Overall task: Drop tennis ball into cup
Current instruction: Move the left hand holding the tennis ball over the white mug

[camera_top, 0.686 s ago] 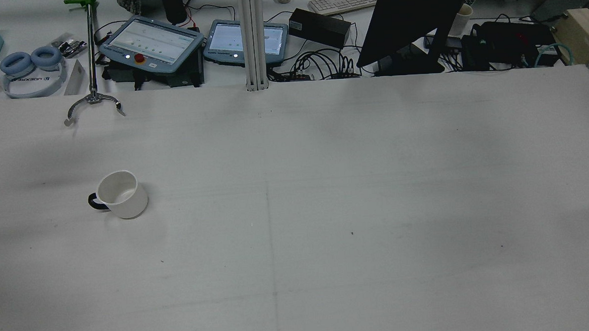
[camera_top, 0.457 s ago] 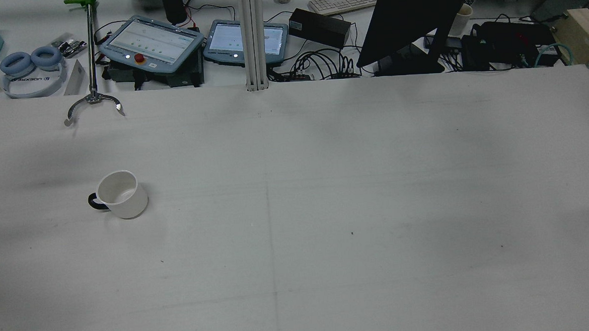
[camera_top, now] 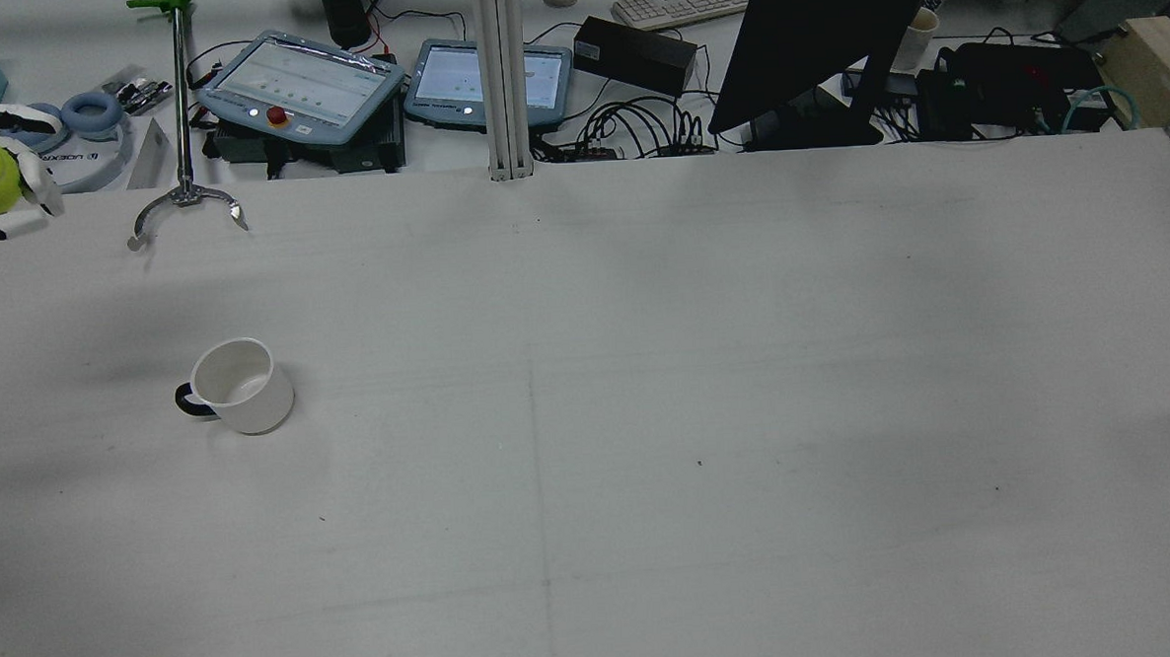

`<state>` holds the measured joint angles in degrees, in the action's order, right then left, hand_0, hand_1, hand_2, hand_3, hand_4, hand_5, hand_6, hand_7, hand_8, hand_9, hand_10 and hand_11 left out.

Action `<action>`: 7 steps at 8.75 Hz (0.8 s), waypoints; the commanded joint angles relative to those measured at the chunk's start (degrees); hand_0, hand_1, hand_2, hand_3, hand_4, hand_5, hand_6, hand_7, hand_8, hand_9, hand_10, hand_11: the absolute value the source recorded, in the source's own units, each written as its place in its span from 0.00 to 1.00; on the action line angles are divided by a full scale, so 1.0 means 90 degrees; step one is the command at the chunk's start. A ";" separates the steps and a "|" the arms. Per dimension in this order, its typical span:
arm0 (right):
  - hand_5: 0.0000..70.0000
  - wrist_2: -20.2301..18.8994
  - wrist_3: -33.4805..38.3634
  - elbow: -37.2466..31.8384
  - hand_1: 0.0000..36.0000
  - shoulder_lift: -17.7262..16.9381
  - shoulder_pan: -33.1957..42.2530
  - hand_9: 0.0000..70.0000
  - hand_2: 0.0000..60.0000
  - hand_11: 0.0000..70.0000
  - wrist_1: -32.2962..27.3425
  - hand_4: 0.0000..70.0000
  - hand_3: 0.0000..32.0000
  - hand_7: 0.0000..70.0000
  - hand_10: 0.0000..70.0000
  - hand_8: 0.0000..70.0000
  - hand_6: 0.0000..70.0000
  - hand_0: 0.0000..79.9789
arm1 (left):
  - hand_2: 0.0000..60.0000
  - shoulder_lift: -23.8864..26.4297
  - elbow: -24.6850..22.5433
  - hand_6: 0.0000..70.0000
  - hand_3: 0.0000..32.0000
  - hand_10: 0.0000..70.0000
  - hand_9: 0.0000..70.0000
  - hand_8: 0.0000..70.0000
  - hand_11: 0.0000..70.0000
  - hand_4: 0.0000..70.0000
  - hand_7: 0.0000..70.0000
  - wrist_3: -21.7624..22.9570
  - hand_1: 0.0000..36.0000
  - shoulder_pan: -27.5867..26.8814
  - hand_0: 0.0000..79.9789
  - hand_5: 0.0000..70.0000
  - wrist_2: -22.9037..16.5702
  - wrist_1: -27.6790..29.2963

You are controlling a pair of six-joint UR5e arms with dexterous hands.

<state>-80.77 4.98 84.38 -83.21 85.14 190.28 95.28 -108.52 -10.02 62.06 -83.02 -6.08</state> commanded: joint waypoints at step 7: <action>0.00 0.0000 -0.0006 0.0000 0.00 -0.0002 0.0003 0.00 0.00 0.00 0.0000 0.00 0.00 0.00 0.00 0.00 0.00 0.00 | 0.48 0.0800 0.1022 1.00 0.00 0.45 0.81 0.64 0.68 0.44 1.00 -0.0244 0.89 -0.2062 1.00 0.40 0.0651 0.0187</action>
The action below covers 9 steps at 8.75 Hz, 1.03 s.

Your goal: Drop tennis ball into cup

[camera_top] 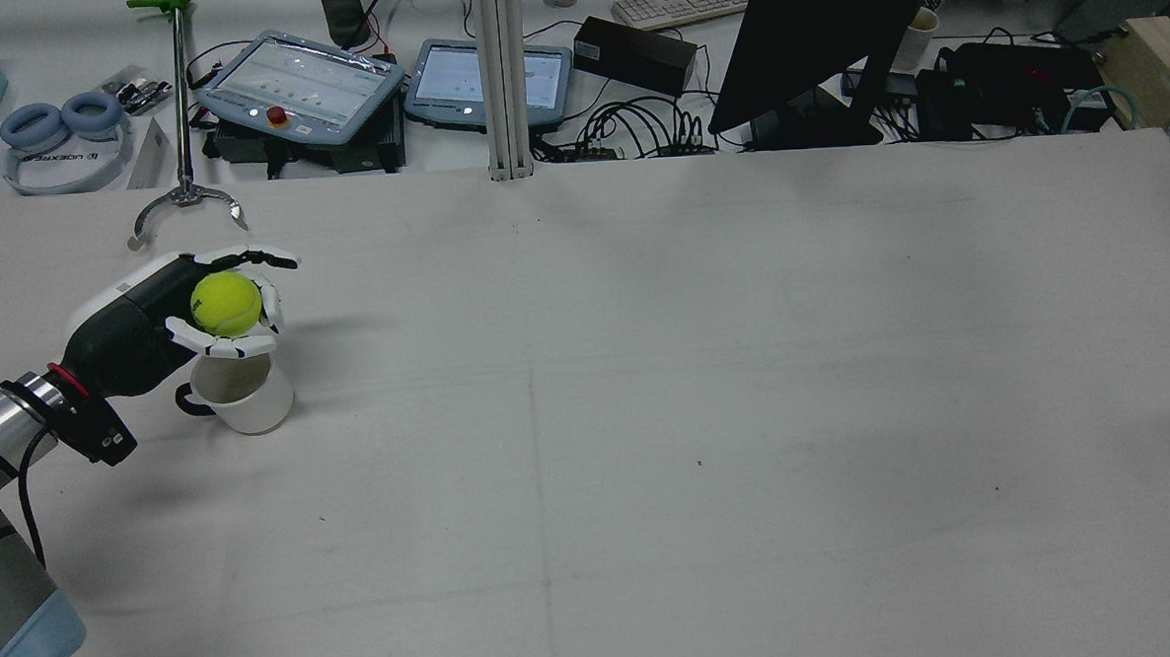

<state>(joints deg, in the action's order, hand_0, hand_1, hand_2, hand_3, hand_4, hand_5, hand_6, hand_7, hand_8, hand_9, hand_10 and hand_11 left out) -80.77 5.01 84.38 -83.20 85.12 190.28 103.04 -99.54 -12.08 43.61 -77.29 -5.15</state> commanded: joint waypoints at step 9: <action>0.00 0.0000 0.0000 0.0000 0.00 0.0006 0.0005 0.00 0.00 0.00 0.0000 0.00 0.00 0.00 0.00 0.00 0.00 0.00 | 0.64 -0.0394 0.0180 0.61 0.00 0.24 0.16 0.22 0.37 0.25 0.20 -0.0093 0.59 -0.0031 0.63 0.20 0.0014 0.0406</action>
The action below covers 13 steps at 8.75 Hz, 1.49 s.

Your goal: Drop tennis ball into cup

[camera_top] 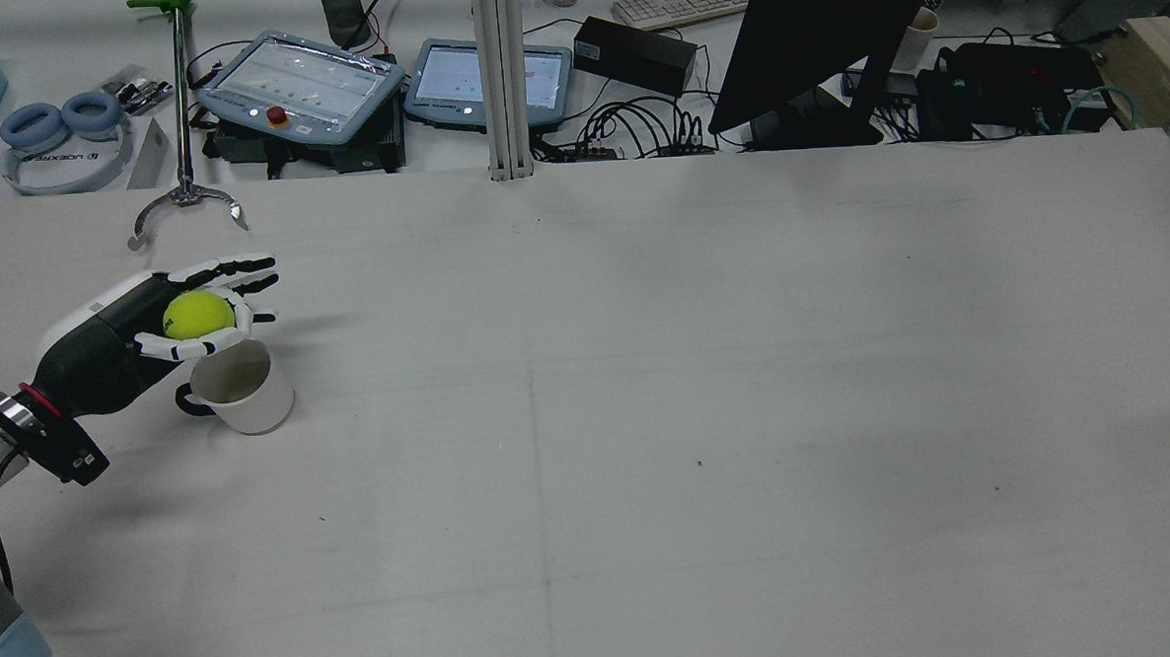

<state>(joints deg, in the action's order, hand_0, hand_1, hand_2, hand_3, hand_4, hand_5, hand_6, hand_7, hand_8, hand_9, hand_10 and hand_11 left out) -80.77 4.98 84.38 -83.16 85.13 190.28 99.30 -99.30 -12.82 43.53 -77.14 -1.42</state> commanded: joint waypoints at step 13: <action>0.00 0.0000 0.0003 0.0000 0.00 -0.0008 0.0004 0.00 0.00 0.00 0.0000 0.00 0.00 0.00 0.00 0.00 0.00 0.00 | 0.76 0.0012 -0.0608 0.73 0.00 0.29 0.20 0.25 0.45 0.37 0.33 -0.0040 0.60 0.2634 0.62 0.22 -0.0609 -0.0605</action>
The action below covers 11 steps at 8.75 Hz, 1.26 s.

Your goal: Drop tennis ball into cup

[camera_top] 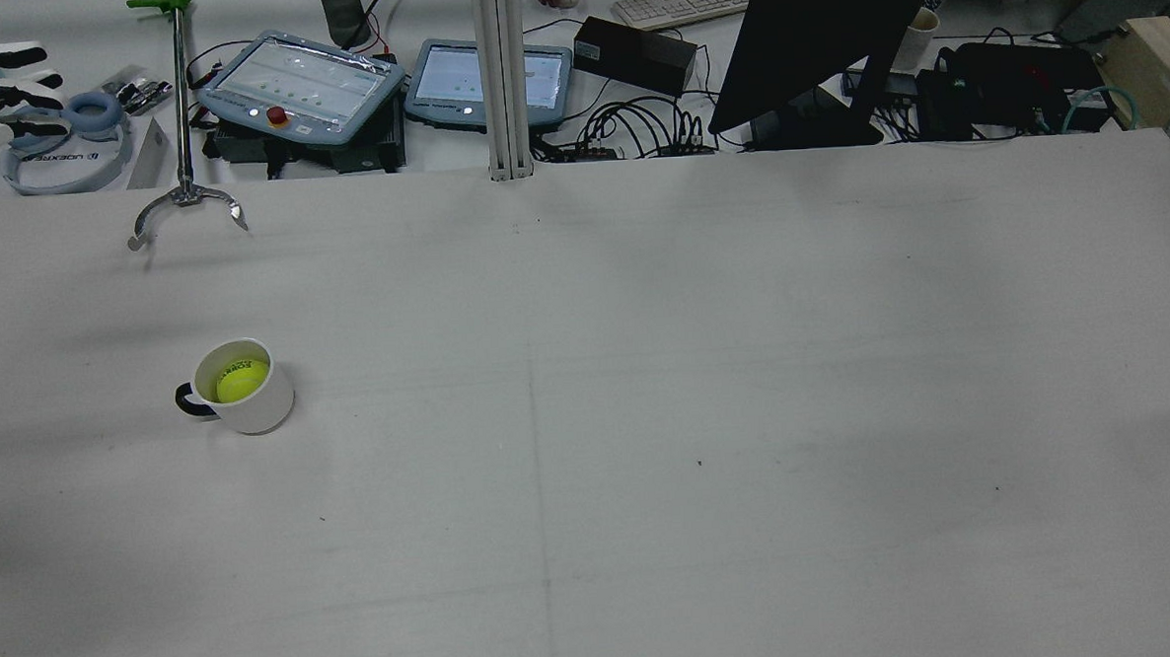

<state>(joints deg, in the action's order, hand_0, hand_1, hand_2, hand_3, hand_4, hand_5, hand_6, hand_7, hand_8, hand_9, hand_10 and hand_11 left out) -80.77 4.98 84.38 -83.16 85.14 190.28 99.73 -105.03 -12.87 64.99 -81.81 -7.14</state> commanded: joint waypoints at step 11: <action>0.00 0.0000 0.0004 0.0000 0.00 0.0002 0.0003 0.00 0.00 0.00 0.0000 0.00 0.00 0.00 0.00 0.00 0.00 0.00 | 0.67 -0.0349 -0.1436 0.99 0.00 0.42 0.41 0.41 0.63 0.44 0.67 0.0063 0.65 0.0231 0.69 0.29 -0.0099 -0.0984</action>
<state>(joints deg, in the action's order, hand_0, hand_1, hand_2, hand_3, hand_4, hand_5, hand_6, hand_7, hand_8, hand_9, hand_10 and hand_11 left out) -80.77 4.98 84.38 -83.19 85.17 190.28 96.87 -117.00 -12.20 67.50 -82.65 -15.97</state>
